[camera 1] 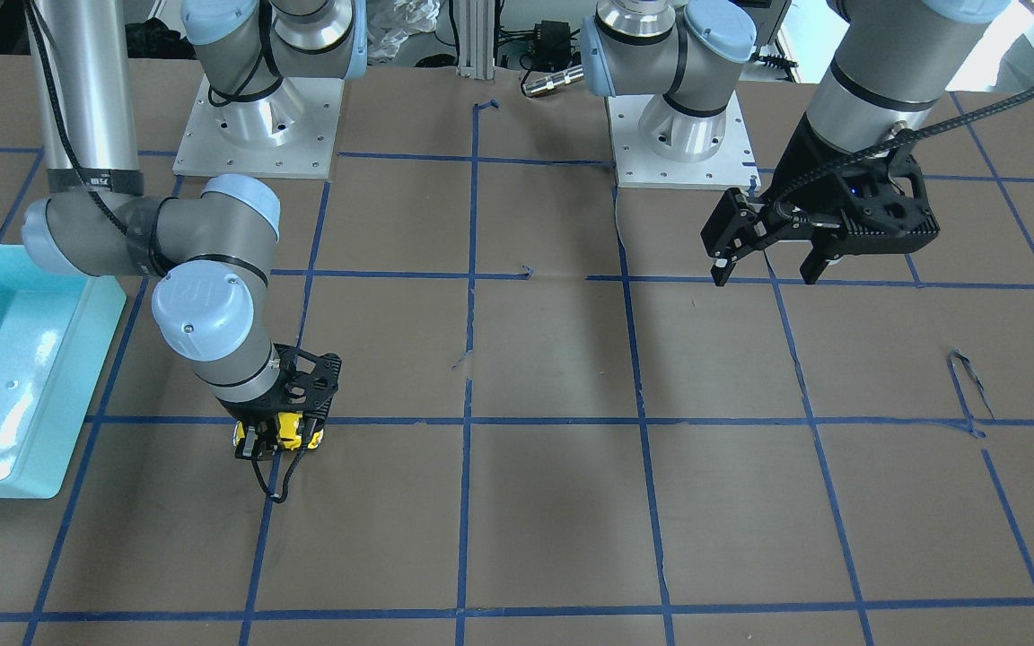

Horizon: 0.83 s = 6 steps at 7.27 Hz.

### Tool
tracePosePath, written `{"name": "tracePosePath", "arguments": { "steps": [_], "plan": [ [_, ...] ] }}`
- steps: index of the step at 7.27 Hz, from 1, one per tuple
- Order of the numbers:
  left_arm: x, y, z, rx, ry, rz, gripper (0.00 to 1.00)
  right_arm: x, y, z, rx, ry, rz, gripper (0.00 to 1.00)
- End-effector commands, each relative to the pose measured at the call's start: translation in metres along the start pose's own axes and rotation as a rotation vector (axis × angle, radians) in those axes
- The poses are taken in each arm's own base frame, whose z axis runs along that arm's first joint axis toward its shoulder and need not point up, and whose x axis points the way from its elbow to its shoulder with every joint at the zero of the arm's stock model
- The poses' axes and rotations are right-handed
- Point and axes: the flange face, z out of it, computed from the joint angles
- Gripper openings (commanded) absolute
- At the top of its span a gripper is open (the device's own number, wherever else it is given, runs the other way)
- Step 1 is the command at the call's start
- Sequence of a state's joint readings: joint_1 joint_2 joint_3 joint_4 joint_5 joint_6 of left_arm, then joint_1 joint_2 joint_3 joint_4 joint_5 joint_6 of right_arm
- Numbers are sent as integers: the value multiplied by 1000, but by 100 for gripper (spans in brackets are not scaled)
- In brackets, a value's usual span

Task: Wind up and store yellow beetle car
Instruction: 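Close the right gripper around the yellow car, then lift the car with the right gripper and carry it to the blue tray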

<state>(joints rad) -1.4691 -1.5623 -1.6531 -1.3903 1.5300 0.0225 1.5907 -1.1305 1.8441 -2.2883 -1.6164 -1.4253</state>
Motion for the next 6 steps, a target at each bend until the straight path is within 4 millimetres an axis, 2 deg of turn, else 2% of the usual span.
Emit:
{"name": "tracePosePath", "arguments": {
  "steps": [1,2,3,4,5,6],
  "plan": [
    [-1,0,0,5,2,-2,100,3,1,-21,2,28,3,0],
    [-1,-1,0,7,2,-2,100,4,2,-51,5,45,4,0],
    [-1,-1,0,7,2,-2,100,5,9,-95,4,55,10,0],
    [0,0,1,4,2,0,100,18,40,-146,3,52,54,0],
    [0,0,1,5,2,0,100,34,88,-184,-3,45,131,0],
    [0,0,1,5,2,0,100,44,146,-199,-10,-11,220,0]
  ]
}}
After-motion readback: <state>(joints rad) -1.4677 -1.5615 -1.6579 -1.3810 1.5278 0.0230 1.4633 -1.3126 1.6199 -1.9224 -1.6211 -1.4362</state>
